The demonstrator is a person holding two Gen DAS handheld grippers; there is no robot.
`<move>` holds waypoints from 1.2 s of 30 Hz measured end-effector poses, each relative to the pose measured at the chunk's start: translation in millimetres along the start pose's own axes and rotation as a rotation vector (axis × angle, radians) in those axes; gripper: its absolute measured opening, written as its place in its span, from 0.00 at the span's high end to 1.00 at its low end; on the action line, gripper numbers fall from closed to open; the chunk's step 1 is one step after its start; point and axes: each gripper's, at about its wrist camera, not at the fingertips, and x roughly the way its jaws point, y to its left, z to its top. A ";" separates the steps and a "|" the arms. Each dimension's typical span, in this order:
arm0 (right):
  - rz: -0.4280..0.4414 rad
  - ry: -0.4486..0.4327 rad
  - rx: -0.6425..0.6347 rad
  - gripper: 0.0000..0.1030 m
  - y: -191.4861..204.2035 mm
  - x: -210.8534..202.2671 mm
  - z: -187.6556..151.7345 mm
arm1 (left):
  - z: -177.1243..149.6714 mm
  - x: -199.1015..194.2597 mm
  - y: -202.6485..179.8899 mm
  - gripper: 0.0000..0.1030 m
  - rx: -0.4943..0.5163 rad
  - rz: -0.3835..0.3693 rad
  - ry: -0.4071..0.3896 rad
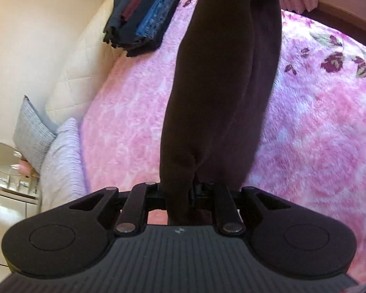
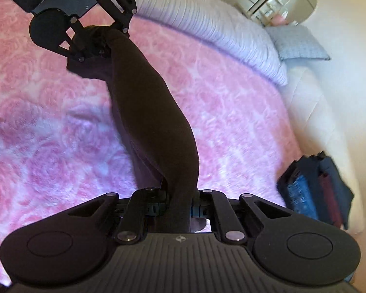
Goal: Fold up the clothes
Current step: 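Lift the folded sweater with both grippers and carry it toward the clothes stack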
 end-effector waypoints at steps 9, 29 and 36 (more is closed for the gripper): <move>-0.044 -0.036 -0.047 0.91 3.7 -59.5 16.8 | 4.6 -59.7 8.6 0.87 0.016 0.056 0.001; -0.017 -0.092 -0.006 0.91 -53.7 -81.8 -36.9 | 99.0 -58.1 14.9 0.87 0.054 0.080 0.066; 0.005 -0.120 -0.005 0.91 -138.3 -68.6 -96.1 | 193.8 -26.0 31.5 0.87 0.034 0.086 0.099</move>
